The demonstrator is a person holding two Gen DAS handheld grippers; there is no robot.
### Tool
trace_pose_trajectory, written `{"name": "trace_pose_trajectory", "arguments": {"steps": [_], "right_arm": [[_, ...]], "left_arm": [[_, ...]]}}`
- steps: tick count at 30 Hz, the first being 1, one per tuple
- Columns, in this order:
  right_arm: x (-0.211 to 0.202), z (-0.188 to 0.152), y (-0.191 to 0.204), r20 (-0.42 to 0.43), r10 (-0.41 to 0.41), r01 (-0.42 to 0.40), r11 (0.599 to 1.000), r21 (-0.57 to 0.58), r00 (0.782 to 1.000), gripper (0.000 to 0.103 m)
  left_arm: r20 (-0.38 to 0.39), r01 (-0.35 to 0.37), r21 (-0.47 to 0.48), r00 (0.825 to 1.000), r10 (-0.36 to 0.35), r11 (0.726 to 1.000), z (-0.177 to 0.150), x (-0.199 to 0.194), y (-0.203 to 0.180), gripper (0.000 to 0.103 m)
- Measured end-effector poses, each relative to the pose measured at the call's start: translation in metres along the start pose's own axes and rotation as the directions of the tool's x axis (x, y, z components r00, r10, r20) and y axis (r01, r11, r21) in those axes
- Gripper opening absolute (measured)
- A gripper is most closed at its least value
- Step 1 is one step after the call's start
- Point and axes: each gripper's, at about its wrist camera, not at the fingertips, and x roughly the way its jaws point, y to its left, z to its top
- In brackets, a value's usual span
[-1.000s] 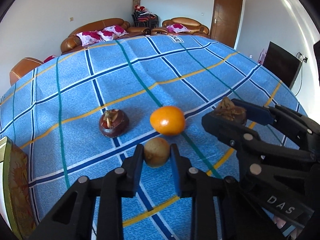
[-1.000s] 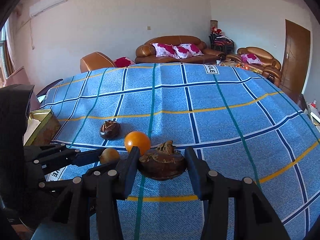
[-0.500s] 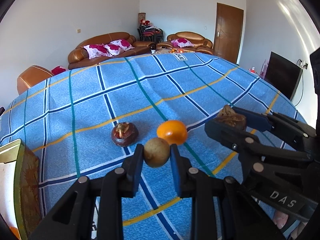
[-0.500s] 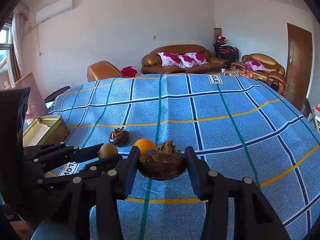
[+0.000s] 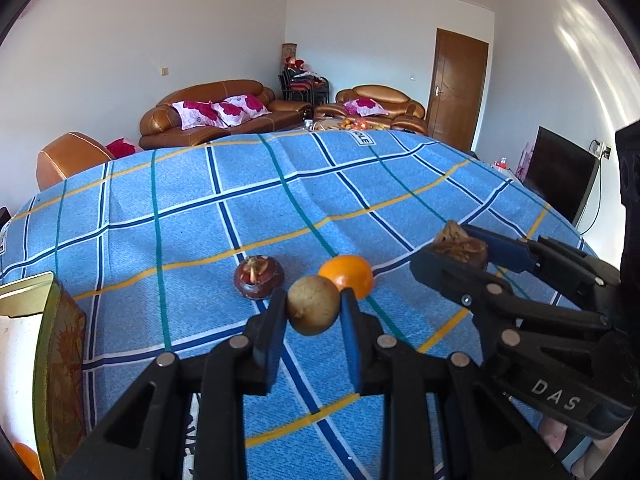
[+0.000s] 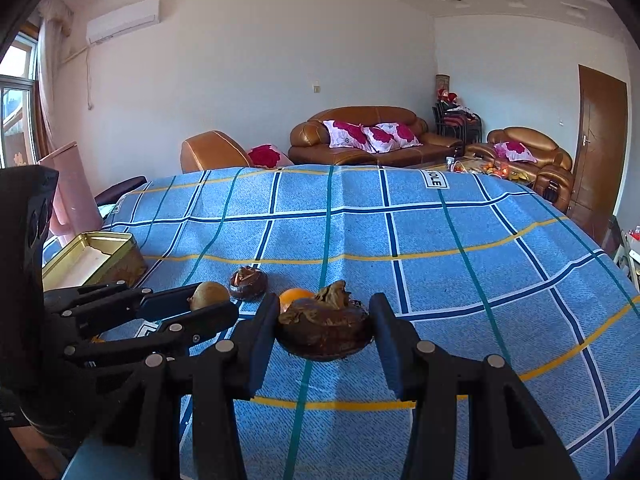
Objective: Organize fruits
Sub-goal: 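Lift the tan fruit and brown fruit and carry both toward the gold tin tray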
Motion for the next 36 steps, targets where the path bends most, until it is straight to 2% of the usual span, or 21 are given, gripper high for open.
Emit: {"name": "trace_pose_trajectory", "arguments": {"steps": [12, 22, 36], "right_arm": [[-0.013, -0.001, 0.003, 0.071, 0.015, -0.013, 1.000, -0.026, 0.997, 0.049], [-0.019, -0.003, 0.006, 0.111, 0.022, -0.017, 0.999, -0.045, 0.994, 0.049], [-0.029, -0.005, 0.009, 0.170, 0.021, -0.010, 0.998, -0.063, 0.985, 0.049]], "left_arm": [[0.072, -0.015, 0.000, 0.997, 0.015, 1.000, -0.003, -0.015, -0.001, 0.028], [0.128, -0.044, 0.032, 0.991, 0.039, 0.999, -0.005, -0.026, -0.008, 0.028], [0.195, -0.056, 0.027, 0.979, 0.050, 0.998, -0.009, -0.042, -0.007, 0.028]]}}
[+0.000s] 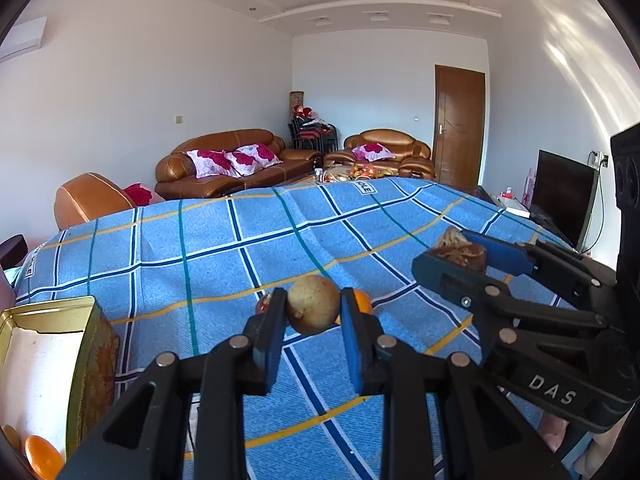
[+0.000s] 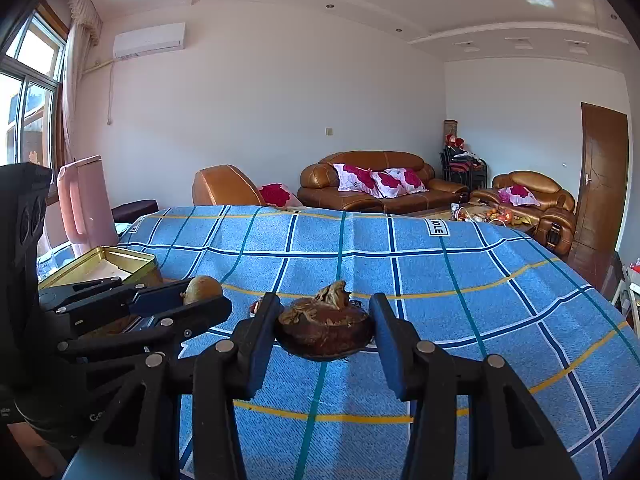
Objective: Organize fruits
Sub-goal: 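Lift the tan fruit and brown fruit and carry both toward the gold tin tray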
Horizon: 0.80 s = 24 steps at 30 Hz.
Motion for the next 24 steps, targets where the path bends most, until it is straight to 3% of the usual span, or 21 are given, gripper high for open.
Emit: {"name": "trace_pose_trajectory", "arguments": {"steps": [24], "right_arm": [[-0.018, -0.002, 0.003, 0.079, 0.007, -0.005, 1.000, -0.022, 0.997, 0.049]], "left_arm": [[0.135, -0.052, -0.008, 0.989, 0.053, 0.999, -0.004, -0.030, 0.002, 0.028]]}}
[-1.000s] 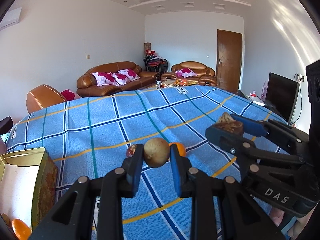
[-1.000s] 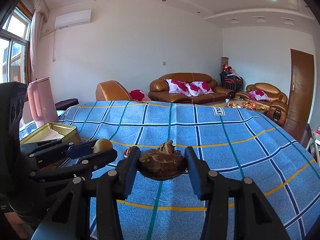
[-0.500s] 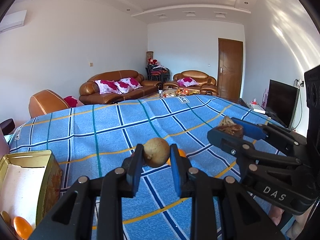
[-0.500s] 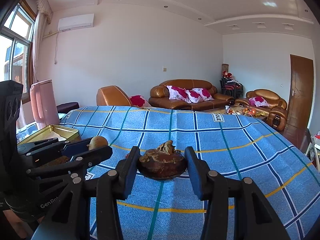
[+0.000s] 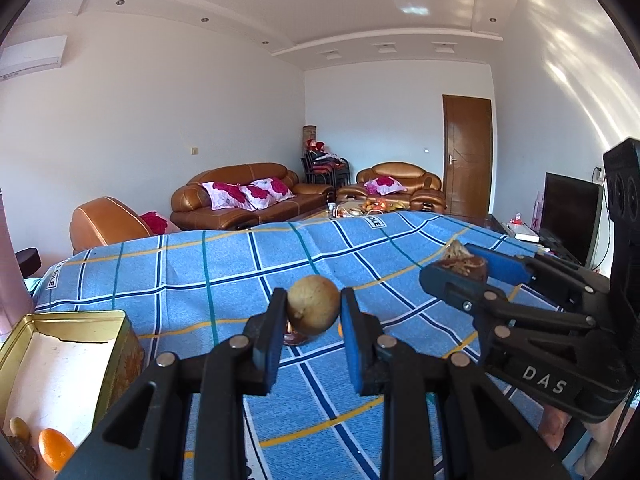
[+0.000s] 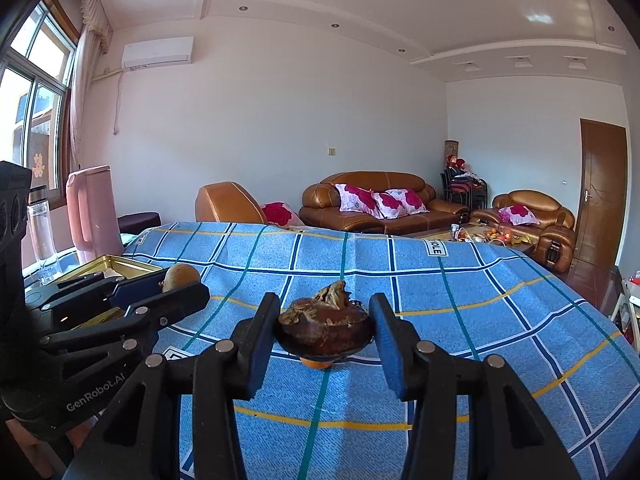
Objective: Organize fruits
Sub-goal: 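Lift the tan fruit and brown fruit and carry both toward the gold tin tray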
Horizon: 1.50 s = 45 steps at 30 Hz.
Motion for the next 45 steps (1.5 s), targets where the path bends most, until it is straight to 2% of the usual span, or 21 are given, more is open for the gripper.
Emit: {"name": "trace_pose_trajectory", "arguments": {"steps": [23, 30, 45], "right_arm": [[-0.003, -0.001, 0.015, 0.010, 0.028, -0.027, 0.999, -0.046, 1.000, 0.049], [-0.002, -0.001, 0.020, -0.006, 0.058, -0.059, 0.997, -0.041, 0.998, 0.048], [-0.006, -0.003, 0.066, -0.017, 0.140, -0.141, 0.987, -0.073, 0.990, 0.048]], "left_arm": [[-0.006, -0.001, 0.004, 1.000, 0.001, 1.000, -0.006, -0.017, 0.007, 0.028], [-0.006, -0.007, -0.005, 1.000, 0.006, 1.000, -0.011, -0.031, 0.020, 0.028], [0.011, -0.046, -0.028, 0.999, 0.046, 0.999, -0.019, -0.061, 0.046, 0.028]]}}
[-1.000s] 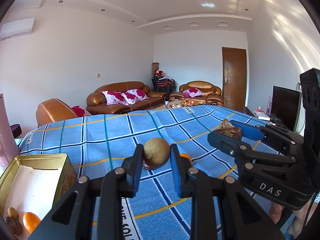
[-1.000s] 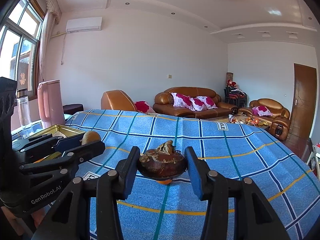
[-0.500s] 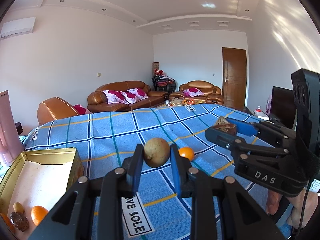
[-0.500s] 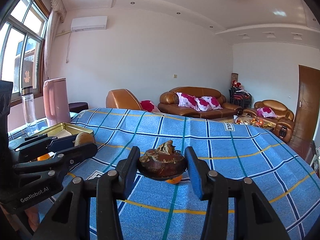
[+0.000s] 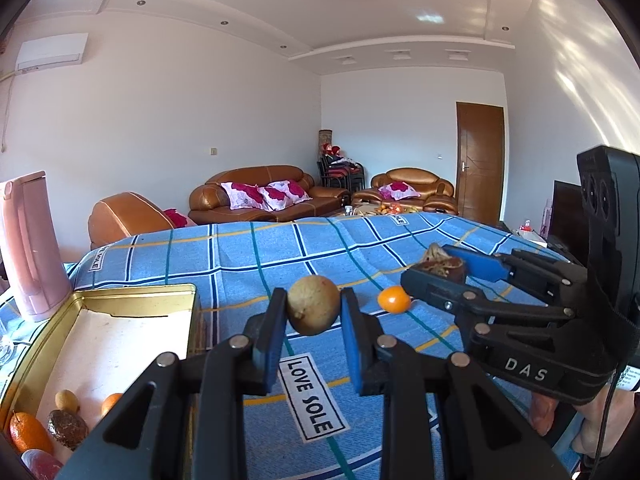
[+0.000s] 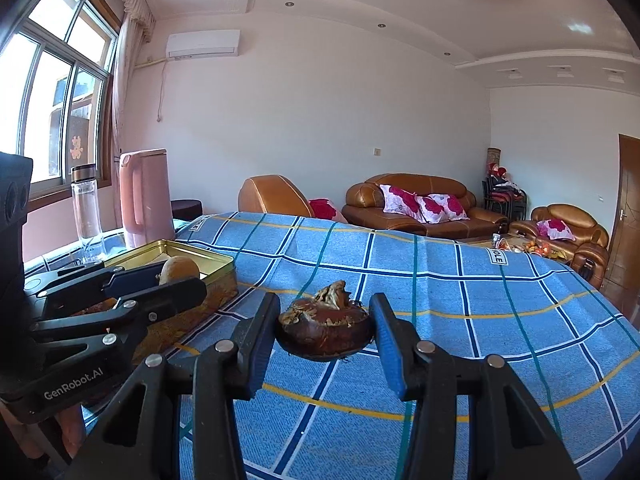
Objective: Organize fruits
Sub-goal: 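Lift the tan fruit and brown fruit and carry both toward the gold tin tray, then lower the held tan fruit and brown fruit over the tray interior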
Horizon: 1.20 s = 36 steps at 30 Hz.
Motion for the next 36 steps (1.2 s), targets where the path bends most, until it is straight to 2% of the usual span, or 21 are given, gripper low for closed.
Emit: {"name": "trace_pose_trajectory", "arguments": {"steps": [21, 36], "right_arm": [[0.009, 0.005, 0.051, -0.016, 0.105, -0.106, 0.994, -0.032, 0.994, 0.049], [0.014, 0.019, 0.096, -0.017, 0.203, -0.204, 0.976, -0.071, 0.979, 0.049]], "left_arm": [[0.004, -0.052, -0.050, 0.999, 0.052, 0.997, -0.008, -0.020, 0.040, 0.028], [0.003, -0.124, -0.088, 0.992, 0.124, 0.988, -0.011, -0.043, 0.077, 0.028]]}}
